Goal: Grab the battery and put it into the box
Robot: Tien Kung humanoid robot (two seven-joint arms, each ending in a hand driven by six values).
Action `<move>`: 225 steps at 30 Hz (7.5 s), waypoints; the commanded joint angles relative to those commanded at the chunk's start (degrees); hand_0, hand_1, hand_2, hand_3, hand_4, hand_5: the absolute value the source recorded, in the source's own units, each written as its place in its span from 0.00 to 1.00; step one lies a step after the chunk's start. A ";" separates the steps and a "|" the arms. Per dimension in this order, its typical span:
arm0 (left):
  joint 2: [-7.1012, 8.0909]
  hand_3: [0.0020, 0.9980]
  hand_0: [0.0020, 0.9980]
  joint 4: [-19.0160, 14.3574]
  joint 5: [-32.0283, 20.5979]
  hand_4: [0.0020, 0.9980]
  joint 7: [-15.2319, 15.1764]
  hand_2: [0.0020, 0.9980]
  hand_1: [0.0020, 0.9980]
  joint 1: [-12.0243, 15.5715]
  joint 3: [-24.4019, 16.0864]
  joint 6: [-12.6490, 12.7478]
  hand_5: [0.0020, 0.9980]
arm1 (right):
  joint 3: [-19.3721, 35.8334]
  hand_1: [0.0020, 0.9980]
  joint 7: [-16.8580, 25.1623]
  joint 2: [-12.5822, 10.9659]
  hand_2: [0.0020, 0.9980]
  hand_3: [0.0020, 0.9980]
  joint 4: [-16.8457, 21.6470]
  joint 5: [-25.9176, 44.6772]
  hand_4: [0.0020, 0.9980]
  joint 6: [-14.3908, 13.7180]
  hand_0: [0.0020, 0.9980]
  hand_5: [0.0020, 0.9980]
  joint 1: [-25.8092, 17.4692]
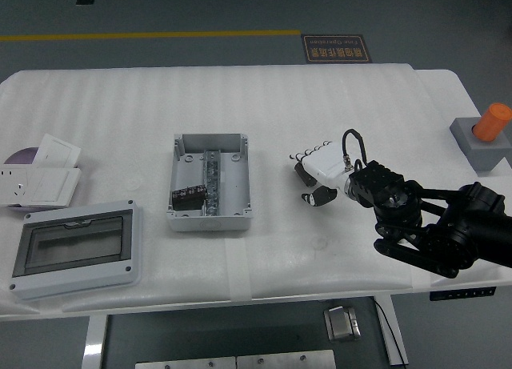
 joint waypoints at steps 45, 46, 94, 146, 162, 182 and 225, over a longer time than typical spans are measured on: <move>-0.08 0.58 0.63 -0.19 1.12 0.57 -0.35 0.52 0.66 -0.31 -1.05 0.25 0.38 | 1.36 0.72 1.29 1.97 0.74 0.83 -3.02 2.98 0.56 -3.38 0.73 0.41 -1.19; -0.08 0.58 0.63 -0.19 1.16 0.57 -0.37 0.52 0.66 -0.31 -1.09 0.24 0.38 | 1.41 0.72 1.27 1.96 0.74 0.83 -2.99 2.96 0.56 -3.40 0.73 0.41 -1.25; 0.07 0.58 0.63 -0.37 2.42 0.53 -1.65 0.52 0.65 -0.63 -2.64 0.84 0.37 | 2.03 0.64 0.65 2.02 0.52 0.81 -2.04 2.55 0.54 -5.50 0.66 0.41 -3.30; 0.10 0.58 0.63 -0.51 3.20 0.52 -2.73 0.53 0.65 -1.10 -3.74 1.19 0.38 | 6.96 0.57 -0.69 2.27 0.55 0.78 1.98 -0.17 0.48 -6.57 0.36 0.35 -4.42; -0.07 0.58 0.63 -0.28 2.21 0.53 -2.45 0.53 0.66 -0.58 -2.71 1.25 0.38 | 19.78 0.57 -2.33 7.64 0.55 0.78 9.96 -3.86 0.49 -8.18 0.37 0.36 -8.68; 0.11 0.58 0.63 0.01 1.06 0.51 -1.95 0.53 0.65 -0.70 -1.62 1.41 0.38 | 18.05 0.95 -3.22 12.34 1.00 1.00 8.20 -3.66 0.85 -5.41 0.97 0.66 -10.13; 0.18 0.57 0.63 0.61 -1.37 0.52 -0.24 0.52 0.65 0.45 1.52 0.00 0.38 | 56.02 0.84 0.81 -5.78 0.88 0.98 5.57 0.23 0.85 -12.11 0.85 0.66 -28.56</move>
